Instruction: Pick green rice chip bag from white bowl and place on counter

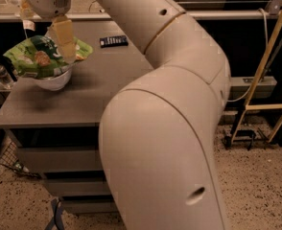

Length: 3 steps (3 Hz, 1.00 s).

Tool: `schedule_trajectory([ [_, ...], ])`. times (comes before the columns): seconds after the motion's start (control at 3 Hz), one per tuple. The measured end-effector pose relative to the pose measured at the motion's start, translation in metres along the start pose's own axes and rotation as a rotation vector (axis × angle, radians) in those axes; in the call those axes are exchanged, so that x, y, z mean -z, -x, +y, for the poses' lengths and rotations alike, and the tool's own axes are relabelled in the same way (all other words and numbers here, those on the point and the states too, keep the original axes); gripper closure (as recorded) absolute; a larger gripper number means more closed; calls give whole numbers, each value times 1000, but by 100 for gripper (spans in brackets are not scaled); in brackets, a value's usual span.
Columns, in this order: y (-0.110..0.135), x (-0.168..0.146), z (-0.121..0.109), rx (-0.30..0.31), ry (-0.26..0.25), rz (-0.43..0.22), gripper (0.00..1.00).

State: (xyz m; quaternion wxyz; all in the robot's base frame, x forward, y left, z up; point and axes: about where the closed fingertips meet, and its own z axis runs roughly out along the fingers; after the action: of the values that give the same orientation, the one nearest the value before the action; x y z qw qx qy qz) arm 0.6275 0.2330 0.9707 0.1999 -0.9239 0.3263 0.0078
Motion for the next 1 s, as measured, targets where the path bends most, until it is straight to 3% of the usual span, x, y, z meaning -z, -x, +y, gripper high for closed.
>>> schedule_trajectory([
  [0.33, 12, -9, -5, 41, 27, -15, 0],
  [1.0, 11, -37, -14, 48, 80, -12, 0],
])
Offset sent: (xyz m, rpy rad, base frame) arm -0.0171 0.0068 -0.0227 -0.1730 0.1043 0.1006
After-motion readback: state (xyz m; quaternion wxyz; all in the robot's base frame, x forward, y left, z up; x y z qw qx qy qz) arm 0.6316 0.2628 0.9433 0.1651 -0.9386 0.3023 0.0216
